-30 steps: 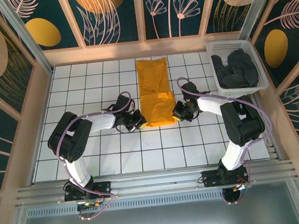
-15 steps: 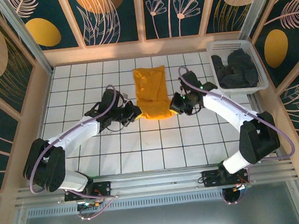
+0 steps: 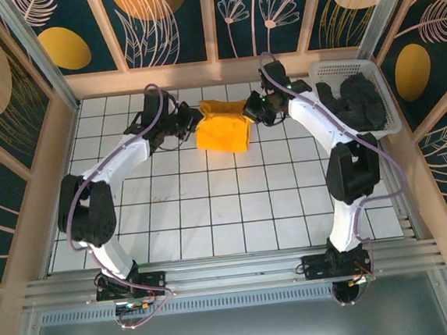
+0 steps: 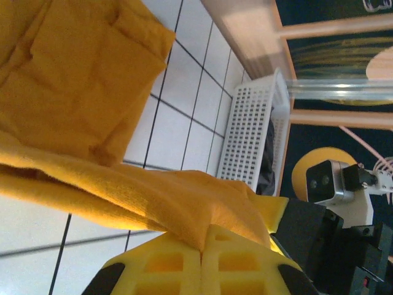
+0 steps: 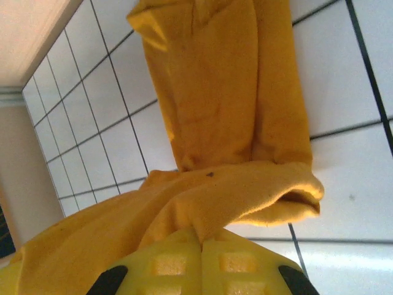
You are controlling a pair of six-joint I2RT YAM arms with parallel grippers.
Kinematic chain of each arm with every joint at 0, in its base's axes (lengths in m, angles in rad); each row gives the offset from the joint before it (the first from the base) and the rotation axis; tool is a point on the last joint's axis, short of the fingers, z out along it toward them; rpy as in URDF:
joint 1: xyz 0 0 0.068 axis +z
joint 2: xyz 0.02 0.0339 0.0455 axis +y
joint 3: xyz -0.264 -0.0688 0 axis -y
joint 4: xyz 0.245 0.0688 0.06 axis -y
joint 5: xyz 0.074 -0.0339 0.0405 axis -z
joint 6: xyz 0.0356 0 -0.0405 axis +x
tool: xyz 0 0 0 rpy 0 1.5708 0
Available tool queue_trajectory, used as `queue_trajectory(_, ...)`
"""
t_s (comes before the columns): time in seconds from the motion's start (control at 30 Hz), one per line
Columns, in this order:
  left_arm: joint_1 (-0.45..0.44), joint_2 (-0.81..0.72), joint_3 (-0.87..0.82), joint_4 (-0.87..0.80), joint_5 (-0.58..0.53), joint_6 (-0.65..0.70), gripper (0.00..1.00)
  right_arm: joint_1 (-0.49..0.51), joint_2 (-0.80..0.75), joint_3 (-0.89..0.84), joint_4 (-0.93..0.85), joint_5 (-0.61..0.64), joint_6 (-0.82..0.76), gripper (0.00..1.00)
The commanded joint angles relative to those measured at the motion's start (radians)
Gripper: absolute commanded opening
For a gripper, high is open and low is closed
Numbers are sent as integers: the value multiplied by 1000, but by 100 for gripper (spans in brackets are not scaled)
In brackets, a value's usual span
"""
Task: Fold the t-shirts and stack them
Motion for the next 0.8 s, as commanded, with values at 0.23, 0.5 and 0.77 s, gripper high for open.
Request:
queue_trajectory(0.23, 81, 321, 326, 16, 7, 7, 0, -83, 335, 372, 32, -66, -52, 0)
queue_trajectory(0.5, 112, 527, 646, -66, -29, 27, 41, -157, 498, 664, 71, -164, -186, 69)
queue_trajectory(0.77, 71, 241, 182, 121, -56, -56, 49, -156, 165, 175, 205, -130, -180, 68)
